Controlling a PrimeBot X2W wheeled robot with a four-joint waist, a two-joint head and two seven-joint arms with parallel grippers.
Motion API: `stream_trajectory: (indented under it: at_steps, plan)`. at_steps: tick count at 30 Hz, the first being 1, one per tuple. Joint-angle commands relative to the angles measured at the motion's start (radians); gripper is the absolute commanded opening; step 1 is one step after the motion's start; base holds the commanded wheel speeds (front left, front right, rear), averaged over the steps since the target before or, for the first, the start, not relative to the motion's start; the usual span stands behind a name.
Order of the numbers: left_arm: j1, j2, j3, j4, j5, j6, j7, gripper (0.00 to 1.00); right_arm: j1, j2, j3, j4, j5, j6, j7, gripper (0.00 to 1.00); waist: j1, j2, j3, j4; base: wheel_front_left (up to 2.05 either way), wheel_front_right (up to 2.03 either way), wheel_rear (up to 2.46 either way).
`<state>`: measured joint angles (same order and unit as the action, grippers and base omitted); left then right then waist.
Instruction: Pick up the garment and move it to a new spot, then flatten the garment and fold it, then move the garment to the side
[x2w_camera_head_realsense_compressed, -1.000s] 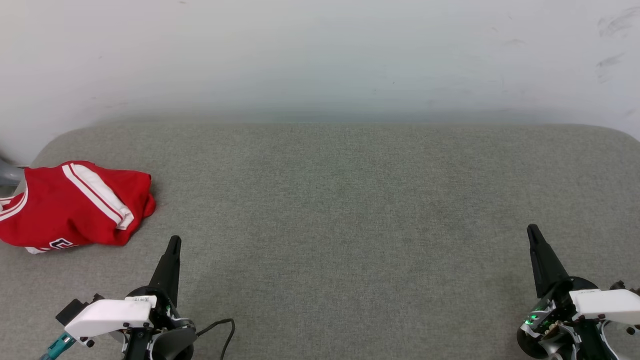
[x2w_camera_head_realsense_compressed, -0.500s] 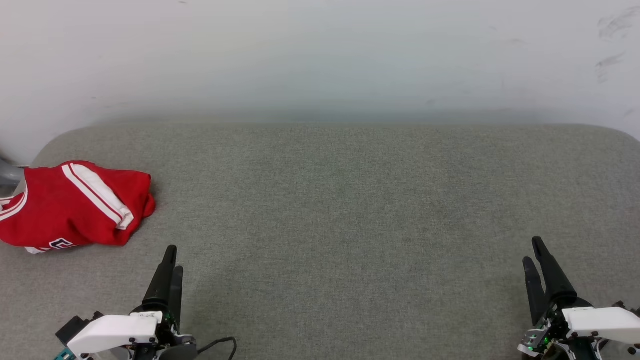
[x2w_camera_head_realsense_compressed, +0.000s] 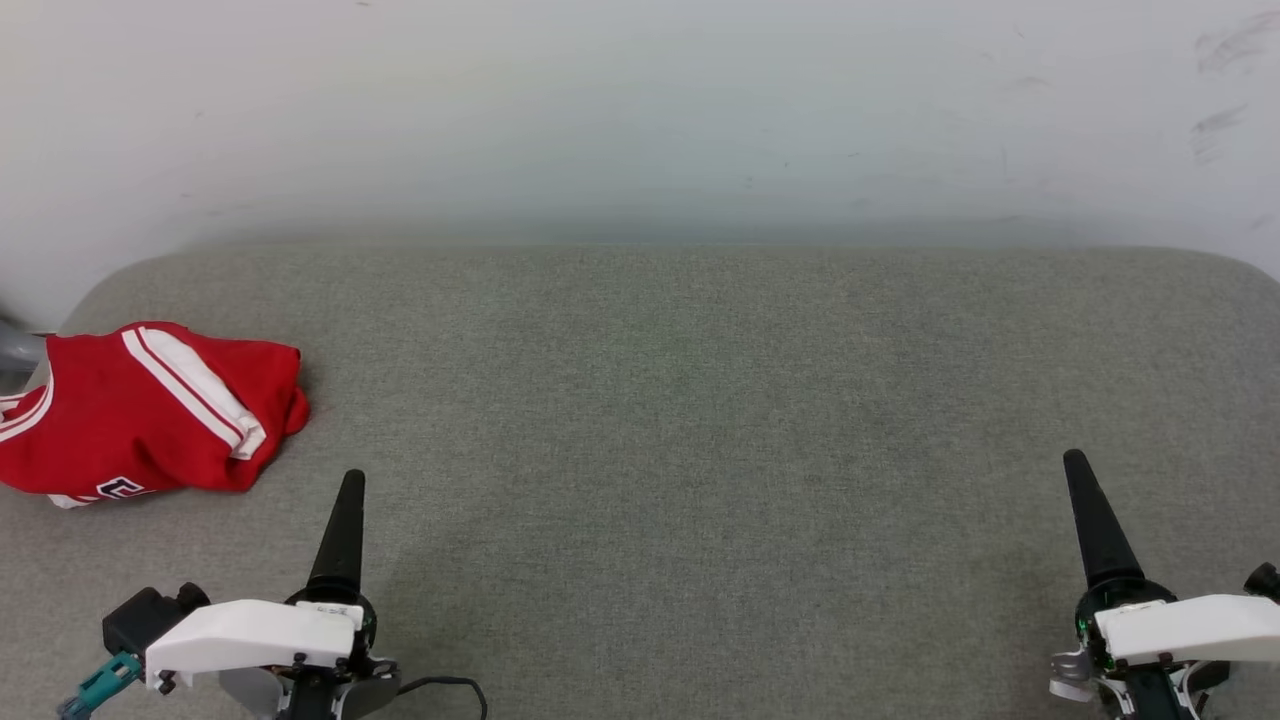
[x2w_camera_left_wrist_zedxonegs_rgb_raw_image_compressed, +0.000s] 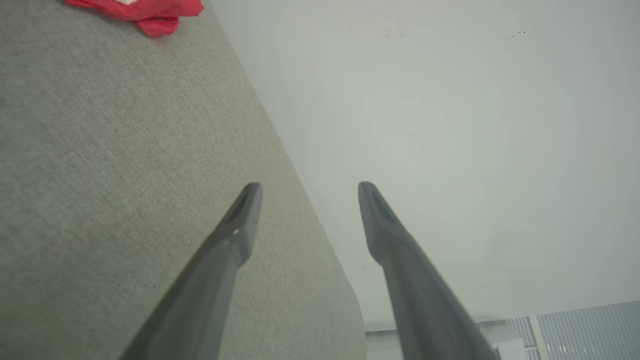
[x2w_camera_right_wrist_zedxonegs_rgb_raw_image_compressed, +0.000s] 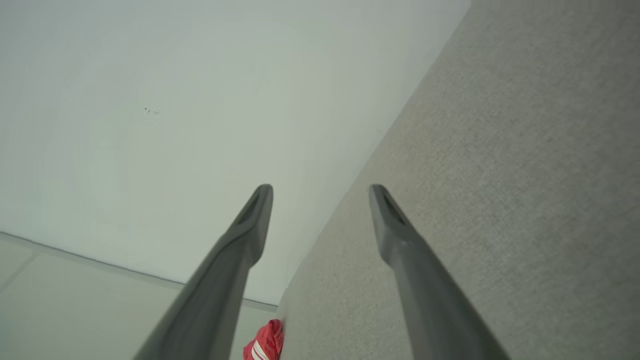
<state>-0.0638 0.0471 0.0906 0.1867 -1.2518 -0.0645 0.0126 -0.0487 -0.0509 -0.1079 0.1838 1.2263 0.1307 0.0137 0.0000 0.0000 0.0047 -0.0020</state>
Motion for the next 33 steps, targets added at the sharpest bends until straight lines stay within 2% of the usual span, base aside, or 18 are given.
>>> stream_trajectory:
  at_steps: [1, 14, 33]
  plan:
    - [-0.010, 0.002, -0.009, -0.027, 0.047, 0.010, -0.012, 1.00, -0.007, -0.001, 0.006, -0.030, -0.059, 0.000, -0.012, 1.00, 0.0000, 0.0000, 0.000, 0.000, 0.00, 0.00, 0.00]
    - [0.011, 0.003, -0.049, -0.049, 0.308, 0.065, -0.062, 1.00, 0.016, 0.000, 0.037, -0.055, -0.348, 0.000, -0.063, 1.00, 0.0000, 0.0000, -0.005, 0.001, 0.00, 0.00, 0.00]
    - [0.031, 0.010, -0.080, -0.080, 0.604, 0.112, -0.124, 1.00, 0.042, 0.000, 0.061, -0.091, -0.643, 0.000, -0.125, 1.00, 0.0000, 0.0000, -0.012, 0.007, 0.00, 0.00, 0.00]
